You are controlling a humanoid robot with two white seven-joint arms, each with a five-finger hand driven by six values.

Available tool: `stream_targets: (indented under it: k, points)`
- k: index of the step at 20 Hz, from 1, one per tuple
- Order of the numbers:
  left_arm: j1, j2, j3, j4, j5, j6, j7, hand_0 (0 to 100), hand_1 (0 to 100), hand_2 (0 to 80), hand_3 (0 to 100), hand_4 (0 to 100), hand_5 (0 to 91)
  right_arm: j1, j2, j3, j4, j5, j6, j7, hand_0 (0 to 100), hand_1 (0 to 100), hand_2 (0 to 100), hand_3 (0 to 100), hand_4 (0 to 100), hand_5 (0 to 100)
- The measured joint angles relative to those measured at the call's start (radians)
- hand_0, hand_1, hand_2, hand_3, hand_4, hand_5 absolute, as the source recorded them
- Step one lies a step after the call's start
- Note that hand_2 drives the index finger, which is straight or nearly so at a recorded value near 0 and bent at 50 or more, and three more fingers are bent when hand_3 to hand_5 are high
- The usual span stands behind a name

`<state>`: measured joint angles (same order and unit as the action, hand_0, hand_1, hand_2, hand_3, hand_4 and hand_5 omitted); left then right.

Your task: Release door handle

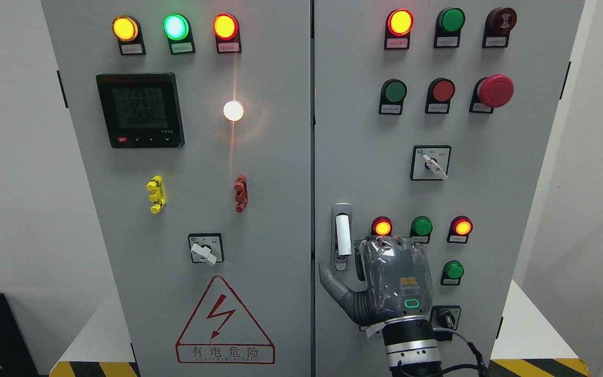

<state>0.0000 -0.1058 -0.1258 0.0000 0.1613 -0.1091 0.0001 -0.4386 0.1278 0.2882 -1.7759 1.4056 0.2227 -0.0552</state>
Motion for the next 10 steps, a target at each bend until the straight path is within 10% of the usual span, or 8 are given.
stream_targets:
  k: [10]
  points:
    - [0.0,0.0,0.0,0.0,0.0,0.0,0.0,12,56,0.0,0,0,0.0,-0.012,0.002,-0.004,0.015,-0.006,0.01,0.0,31,31,97,100,98,100]
